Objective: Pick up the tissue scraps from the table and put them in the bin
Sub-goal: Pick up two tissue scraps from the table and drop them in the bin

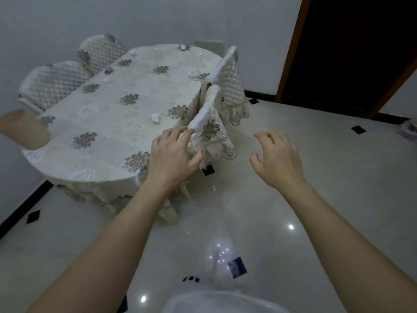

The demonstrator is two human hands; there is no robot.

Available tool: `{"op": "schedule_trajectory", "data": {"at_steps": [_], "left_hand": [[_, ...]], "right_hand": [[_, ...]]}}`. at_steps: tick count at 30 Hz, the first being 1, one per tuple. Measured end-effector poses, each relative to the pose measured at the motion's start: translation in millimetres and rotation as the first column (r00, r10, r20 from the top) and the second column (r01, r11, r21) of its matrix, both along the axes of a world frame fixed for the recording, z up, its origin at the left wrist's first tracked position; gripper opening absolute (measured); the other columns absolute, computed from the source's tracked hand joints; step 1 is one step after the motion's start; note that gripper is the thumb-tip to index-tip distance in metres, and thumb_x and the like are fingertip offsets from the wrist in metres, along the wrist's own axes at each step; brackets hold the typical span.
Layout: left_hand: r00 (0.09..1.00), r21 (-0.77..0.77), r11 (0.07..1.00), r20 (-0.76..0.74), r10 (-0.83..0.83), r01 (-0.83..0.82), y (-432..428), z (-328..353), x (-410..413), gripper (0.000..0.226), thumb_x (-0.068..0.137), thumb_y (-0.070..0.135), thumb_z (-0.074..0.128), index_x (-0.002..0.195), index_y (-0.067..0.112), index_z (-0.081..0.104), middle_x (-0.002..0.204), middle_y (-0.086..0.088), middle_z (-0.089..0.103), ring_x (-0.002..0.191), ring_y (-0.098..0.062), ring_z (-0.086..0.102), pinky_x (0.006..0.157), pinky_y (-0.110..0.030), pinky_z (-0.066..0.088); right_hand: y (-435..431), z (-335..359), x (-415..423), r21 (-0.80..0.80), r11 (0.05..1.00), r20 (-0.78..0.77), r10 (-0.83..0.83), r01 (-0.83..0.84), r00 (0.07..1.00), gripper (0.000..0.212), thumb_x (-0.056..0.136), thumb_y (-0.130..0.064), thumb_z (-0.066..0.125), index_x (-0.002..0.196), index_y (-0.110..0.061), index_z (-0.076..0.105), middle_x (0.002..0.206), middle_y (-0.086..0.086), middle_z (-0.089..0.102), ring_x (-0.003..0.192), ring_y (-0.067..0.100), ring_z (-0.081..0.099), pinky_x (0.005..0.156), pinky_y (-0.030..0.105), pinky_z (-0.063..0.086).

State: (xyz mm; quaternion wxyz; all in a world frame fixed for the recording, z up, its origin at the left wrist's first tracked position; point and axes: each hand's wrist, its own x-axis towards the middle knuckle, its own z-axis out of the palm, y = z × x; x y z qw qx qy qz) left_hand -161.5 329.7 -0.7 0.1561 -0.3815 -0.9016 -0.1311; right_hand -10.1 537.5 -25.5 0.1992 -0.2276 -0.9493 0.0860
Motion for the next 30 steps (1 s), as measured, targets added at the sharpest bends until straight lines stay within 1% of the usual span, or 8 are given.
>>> {"op": "schedule_trajectory", "data": {"at_steps": [3, 10, 14, 21, 24, 27, 30], "left_hand": [[1.0, 0.002, 1.0, 0.016, 0.001, -0.001, 23.0, -5.0, -16.3, 0.055, 0.085, 0.053, 0.045, 0.128, 0.021, 0.057, 0.132, 0.0, 0.058, 0.123, -0.025, 0.051, 0.097, -0.046, 0.042], [1.0, 0.006, 1.0, 0.024, 0.019, -0.019, 81.4, -24.6, -75.4, 0.05, 0.085, 0.049, 0.052, 0.127, 0.021, 0.059, 0.131, 0.001, 0.06, 0.121, -0.024, 0.053, 0.095, -0.045, 0.044], [0.999, 0.0, 1.0, 0.028, 0.03, -0.03, 127.5, -33.5, -129.0, 0.053, 0.085, 0.051, 0.049, 0.129, 0.022, 0.057, 0.132, 0.002, 0.059, 0.121, -0.024, 0.052, 0.095, -0.045, 0.044], [0.992, 0.024, 0.997, 0.104, 0.067, -0.07, 218.1, -40.6, -234.5, 0.055, 0.084, 0.052, 0.05, 0.127, 0.02, 0.059, 0.132, -0.001, 0.061, 0.121, -0.027, 0.053, 0.096, -0.046, 0.045], [0.989, 0.009, 0.997, 0.122, 0.078, -0.08, 246.9, -43.9, -271.9, 0.056, 0.084, 0.051, 0.051, 0.129, 0.02, 0.059, 0.134, 0.0, 0.06, 0.123, -0.025, 0.052, 0.097, -0.045, 0.045], [0.985, 0.001, 0.996, 0.144, 0.09, -0.092, 266.6, -48.6, -300.0, 0.056, 0.085, 0.053, 0.047, 0.129, 0.021, 0.058, 0.134, 0.003, 0.059, 0.123, -0.023, 0.051, 0.098, -0.044, 0.044], [0.978, 0.015, 0.991, 0.164, 0.13, -0.134, 282.1, -55.1, -326.0, 0.05, 0.086, 0.052, 0.051, 0.126, 0.025, 0.059, 0.132, 0.006, 0.059, 0.123, -0.021, 0.05, 0.098, -0.042, 0.043]], "right_hand": [[27.0, -4.3, -17.2, -0.015, 1.0, -0.007, 0.002, -0.002, 1.0, 0.044, 0.087, -0.028, 0.058, 0.128, -0.011, 0.058, 0.116, 0.01, 0.062, 0.108, 0.029, 0.055, 0.089, 0.044, 0.045], [94.6, -17.5, -74.0, -0.021, 1.0, 0.0, 0.005, -0.005, 1.0, 0.043, 0.087, -0.027, 0.058, 0.127, -0.01, 0.058, 0.117, 0.01, 0.061, 0.111, 0.029, 0.054, 0.092, 0.043, 0.044], [142.1, -22.1, -125.8, -0.018, 1.0, 0.012, 0.008, -0.008, 1.0, 0.043, 0.088, -0.027, 0.058, 0.128, -0.011, 0.057, 0.118, 0.01, 0.061, 0.111, 0.028, 0.054, 0.092, 0.044, 0.044], [226.5, -21.9, -232.7, 0.009, 0.998, 0.096, 0.054, -0.055, 0.994, 0.039, 0.089, -0.027, 0.057, 0.125, -0.012, 0.058, 0.119, 0.008, 0.06, 0.111, 0.027, 0.054, 0.094, 0.042, 0.043], [255.5, -24.8, -273.6, 0.018, 0.997, 0.103, 0.073, -0.076, 0.992, 0.036, 0.088, -0.026, 0.057, 0.12, -0.011, 0.061, 0.115, 0.008, 0.062, 0.106, 0.027, 0.056, 0.09, 0.042, 0.045], [278.7, -30.1, -309.4, -0.008, 0.996, 0.113, 0.086, -0.086, 0.99, 0.037, 0.087, -0.024, 0.058, 0.121, -0.011, 0.061, 0.114, 0.009, 0.062, 0.106, 0.028, 0.056, 0.089, 0.043, 0.046], [298.0, -34.9, -346.5, -0.03, 0.992, 0.099, 0.123, -0.121, 0.987, 0.035, 0.086, -0.024, 0.059, 0.119, -0.011, 0.062, 0.114, 0.009, 0.063, 0.105, 0.028, 0.056, 0.089, 0.043, 0.046]]}}
